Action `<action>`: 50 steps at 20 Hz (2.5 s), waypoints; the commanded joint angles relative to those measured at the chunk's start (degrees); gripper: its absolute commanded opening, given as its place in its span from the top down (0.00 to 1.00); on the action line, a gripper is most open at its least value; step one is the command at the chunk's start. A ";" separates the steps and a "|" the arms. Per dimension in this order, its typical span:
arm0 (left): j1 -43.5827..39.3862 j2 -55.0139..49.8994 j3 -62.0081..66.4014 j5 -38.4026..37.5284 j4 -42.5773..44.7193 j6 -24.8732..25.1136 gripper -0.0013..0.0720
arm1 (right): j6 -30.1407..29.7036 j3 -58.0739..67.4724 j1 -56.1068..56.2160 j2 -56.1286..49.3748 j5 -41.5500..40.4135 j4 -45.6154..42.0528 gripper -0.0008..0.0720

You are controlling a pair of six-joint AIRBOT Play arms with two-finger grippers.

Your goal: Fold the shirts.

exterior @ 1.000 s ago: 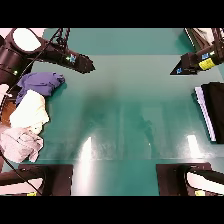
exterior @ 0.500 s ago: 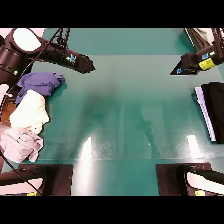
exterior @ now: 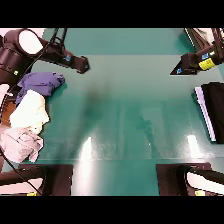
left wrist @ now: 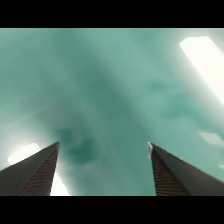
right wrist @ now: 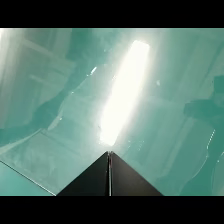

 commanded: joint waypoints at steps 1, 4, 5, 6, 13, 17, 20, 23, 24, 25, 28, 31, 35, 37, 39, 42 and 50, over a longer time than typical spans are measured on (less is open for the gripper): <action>4.02 -1.44 -0.11 1.22 22.53 -10.36 0.08 | 0.02 0.04 0.04 -0.02 0.04 0.02 0.96; 12.83 -5.95 -0.15 0.26 22.08 -12.04 0.08 | 0.04 0.02 0.07 -0.04 -0.17 0.00 0.96; 15.12 -7.61 -0.15 -0.33 21.99 -11.96 0.08 | 0.02 0.02 0.04 -0.04 -0.26 0.00 0.96; 17.16 -9.42 -0.15 -0.37 21.64 -11.91 0.08 | 0.04 0.02 0.04 -0.04 -0.26 -0.02 0.96; 22.80 -17.57 -0.24 1.53 17.46 -11.89 0.08 | 0.02 0.02 0.04 -0.04 -0.28 -0.02 0.96; 22.80 -17.64 -0.50 3.26 15.85 -11.89 0.47 | 0.04 0.02 0.04 -0.04 -1.64 0.00 0.96; 22.77 -17.40 -0.20 1.16 14.88 -11.82 0.95 | 0.02 0.04 0.04 -0.02 -2.82 0.02 0.96; 21.27 -13.68 2.43 -0.74 11.65 -6.82 0.96 | 0.02 0.20 0.04 0.02 -4.31 0.07 0.96; 20.06 -11.39 3.74 -0.15 10.93 -4.20 0.96 | 0.02 0.81 0.04 0.00 -4.76 0.04 0.96; 18.51 -8.35 5.46 0.35 9.01 0.07 0.96 | 0.02 1.90 0.04 0.00 -5.09 0.02 0.96; 13.68 -0.04 12.15 -1.01 -3.91 14.43 0.95 | 0.02 7.34 0.04 0.00 -6.80 0.00 0.96; 9.16 6.45 19.04 -4.26 -23.69 23.41 0.95 | 0.02 13.77 0.04 0.00 -7.76 -0.11 0.96; 3.87 10.58 22.88 -9.62 -39.65 32.57 0.95 | 0.00 19.96 0.04 0.04 -7.58 -0.07 0.96; 1.68 10.29 21.75 -14.23 -37.53 33.64 0.95 | 0.00 18.91 0.04 1.11 -7.91 -0.07 0.96; 0.85 9.77 16.96 -14.84 -33.62 33.57 0.95 | 0.00 14.58 0.02 3.41 -8.81 -0.11 0.96; 0.85 7.58 7.32 -11.17 -27.67 31.17 0.95 | -0.02 8.83 -0.74 6.29 -9.31 -0.04 0.96; 6.93 1.22 -3.32 -13.46 -14.45 14.25 0.07 | 0.00 -1.44 -7.91 12.26 -9.33 0.02 0.96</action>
